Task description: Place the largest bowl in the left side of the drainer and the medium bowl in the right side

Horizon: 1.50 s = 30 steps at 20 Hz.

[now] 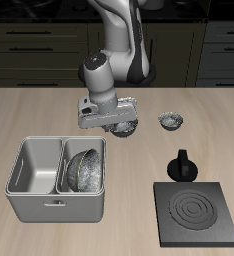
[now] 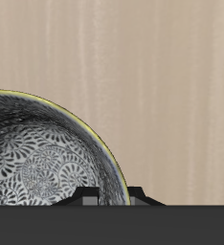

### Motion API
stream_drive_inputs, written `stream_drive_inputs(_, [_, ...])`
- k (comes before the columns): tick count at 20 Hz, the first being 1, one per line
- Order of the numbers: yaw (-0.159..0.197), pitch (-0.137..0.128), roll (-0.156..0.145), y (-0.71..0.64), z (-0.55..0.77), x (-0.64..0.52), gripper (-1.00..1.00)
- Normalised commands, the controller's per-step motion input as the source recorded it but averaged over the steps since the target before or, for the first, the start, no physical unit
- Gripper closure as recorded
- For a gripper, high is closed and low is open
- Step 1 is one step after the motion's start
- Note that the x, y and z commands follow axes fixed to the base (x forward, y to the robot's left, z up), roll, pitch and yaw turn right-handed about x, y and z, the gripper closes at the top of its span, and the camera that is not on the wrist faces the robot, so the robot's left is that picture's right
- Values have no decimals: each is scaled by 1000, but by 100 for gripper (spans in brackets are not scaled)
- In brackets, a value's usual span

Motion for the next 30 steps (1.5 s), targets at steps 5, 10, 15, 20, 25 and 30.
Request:
stream_drive_inputs(5, [4, -20, -34, -155, 268, -51, 100])
stream_drive_inputs(10, [43, -27, -69, -321, 419, -9, 100])
stream_drive_inputs(15, [35, -61, -120, -638, 639, 20, 100])
stream_drive_inputs(20, [-14, -60, -100, -679, 677, 90, 100])
stream_drive_inputs(25, [-7, -36, -79, -478, 611, 228, 100])
stream_drive_inputs(30, [-24, -20, -28, -286, 578, 225, 100])
